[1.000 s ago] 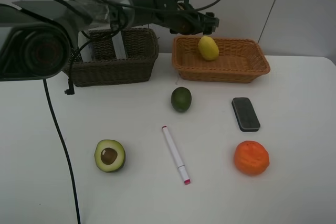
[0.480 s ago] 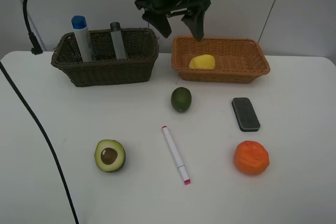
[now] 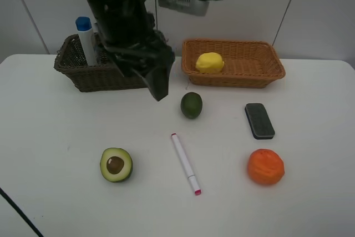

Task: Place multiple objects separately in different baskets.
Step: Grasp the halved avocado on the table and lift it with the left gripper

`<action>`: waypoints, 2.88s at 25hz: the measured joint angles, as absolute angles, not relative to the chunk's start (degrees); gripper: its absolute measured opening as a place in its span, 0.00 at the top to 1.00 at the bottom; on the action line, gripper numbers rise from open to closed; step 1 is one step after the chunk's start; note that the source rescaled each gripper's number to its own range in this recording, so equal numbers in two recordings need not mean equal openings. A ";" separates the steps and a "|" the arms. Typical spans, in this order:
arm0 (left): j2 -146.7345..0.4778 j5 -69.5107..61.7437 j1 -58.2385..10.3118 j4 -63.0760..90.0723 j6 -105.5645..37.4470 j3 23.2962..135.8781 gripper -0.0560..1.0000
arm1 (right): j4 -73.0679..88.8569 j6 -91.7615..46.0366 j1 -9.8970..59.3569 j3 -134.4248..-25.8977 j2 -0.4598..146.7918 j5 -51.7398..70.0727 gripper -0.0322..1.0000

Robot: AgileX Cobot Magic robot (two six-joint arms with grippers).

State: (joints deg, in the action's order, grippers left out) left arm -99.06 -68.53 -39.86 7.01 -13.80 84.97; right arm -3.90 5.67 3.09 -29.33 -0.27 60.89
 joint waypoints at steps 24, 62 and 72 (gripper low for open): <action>-95.17 -42.15 -40.12 4.52 -60.12 52.00 0.00 | -3.67 5.67 3.09 -29.33 -0.27 60.89 0.00; -110.14 -31.96 -40.12 1.19 -52.67 51.50 0.05 | -3.67 5.67 3.09 -29.33 -0.27 60.89 0.00; -110.14 -29.16 -40.12 1.02 -52.24 51.57 0.42 | -3.65 5.67 3.09 -29.33 -0.27 60.89 0.00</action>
